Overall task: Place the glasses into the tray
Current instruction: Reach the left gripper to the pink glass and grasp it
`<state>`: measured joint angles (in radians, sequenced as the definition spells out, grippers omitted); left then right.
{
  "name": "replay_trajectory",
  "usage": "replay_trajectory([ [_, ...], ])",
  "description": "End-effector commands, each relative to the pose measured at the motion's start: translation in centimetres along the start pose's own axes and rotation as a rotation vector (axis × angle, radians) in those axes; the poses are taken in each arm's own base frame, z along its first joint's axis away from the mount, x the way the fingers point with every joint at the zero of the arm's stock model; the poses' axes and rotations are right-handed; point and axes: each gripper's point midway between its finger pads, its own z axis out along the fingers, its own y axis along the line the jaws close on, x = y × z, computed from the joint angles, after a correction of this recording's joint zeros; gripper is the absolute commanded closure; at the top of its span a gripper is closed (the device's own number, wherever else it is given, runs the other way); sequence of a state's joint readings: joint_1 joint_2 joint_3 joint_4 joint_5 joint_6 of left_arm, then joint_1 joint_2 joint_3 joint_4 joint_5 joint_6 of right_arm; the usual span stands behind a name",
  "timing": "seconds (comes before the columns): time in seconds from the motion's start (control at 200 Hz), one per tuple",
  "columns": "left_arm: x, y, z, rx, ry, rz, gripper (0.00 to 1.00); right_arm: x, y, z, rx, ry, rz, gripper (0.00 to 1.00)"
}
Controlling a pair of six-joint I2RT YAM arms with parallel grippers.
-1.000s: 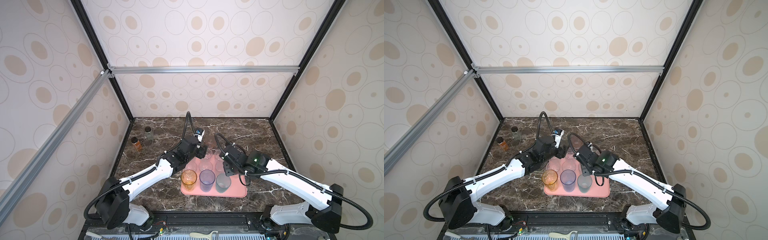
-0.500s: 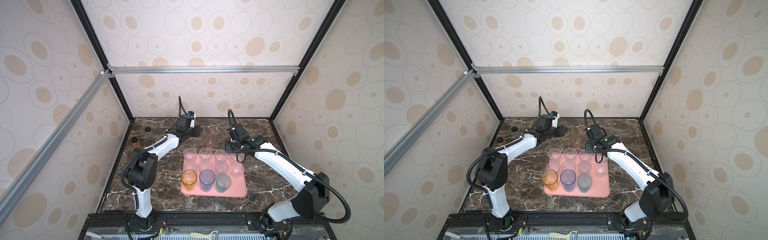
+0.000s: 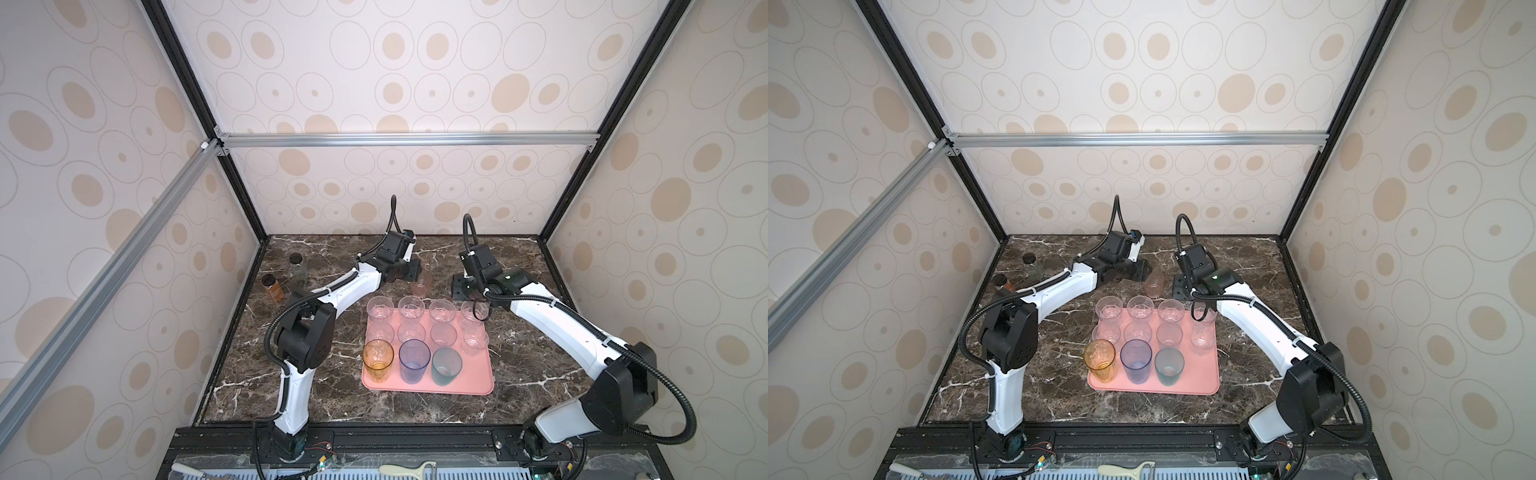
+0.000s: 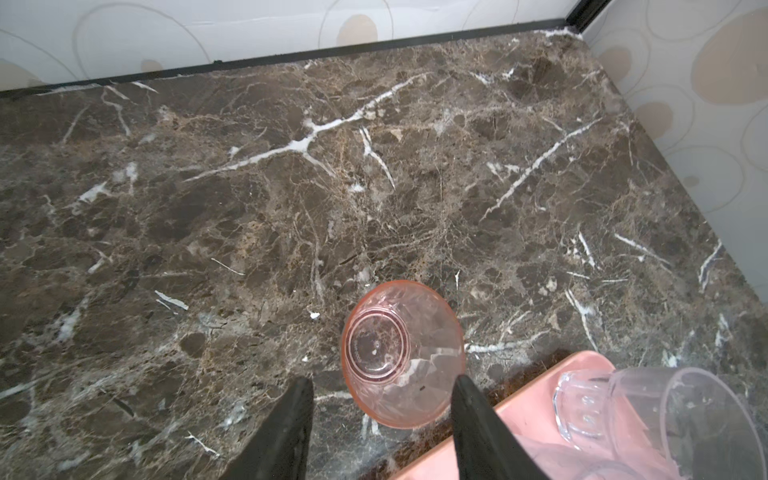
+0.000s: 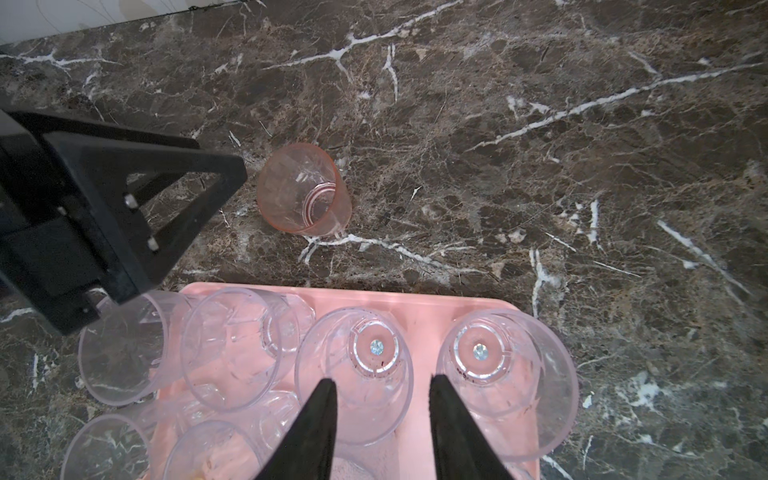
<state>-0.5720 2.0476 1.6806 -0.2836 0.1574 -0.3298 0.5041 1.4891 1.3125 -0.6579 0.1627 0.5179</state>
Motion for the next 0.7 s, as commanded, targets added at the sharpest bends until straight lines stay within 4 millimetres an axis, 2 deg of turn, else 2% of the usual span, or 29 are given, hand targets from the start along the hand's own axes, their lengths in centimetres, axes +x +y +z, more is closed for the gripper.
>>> replay_trajectory([
  [0.0, 0.0, 0.5, 0.7, -0.043, 0.027, 0.049, 0.47, 0.4, 0.4, 0.6, -0.021, 0.020, 0.020, 0.61],
  [0.405, 1.1, 0.9, 2.7, -0.130, 0.079, 0.127, 0.55, 1.5, 0.2, 1.4, -0.017, 0.057, 0.030, 0.61],
  [0.695, 1.8, 0.9, 4.2, -0.127, 0.097, 0.124, 0.66, 1.8, 0.3, 1.8, -0.022, 0.070, 0.035, 0.61],
])
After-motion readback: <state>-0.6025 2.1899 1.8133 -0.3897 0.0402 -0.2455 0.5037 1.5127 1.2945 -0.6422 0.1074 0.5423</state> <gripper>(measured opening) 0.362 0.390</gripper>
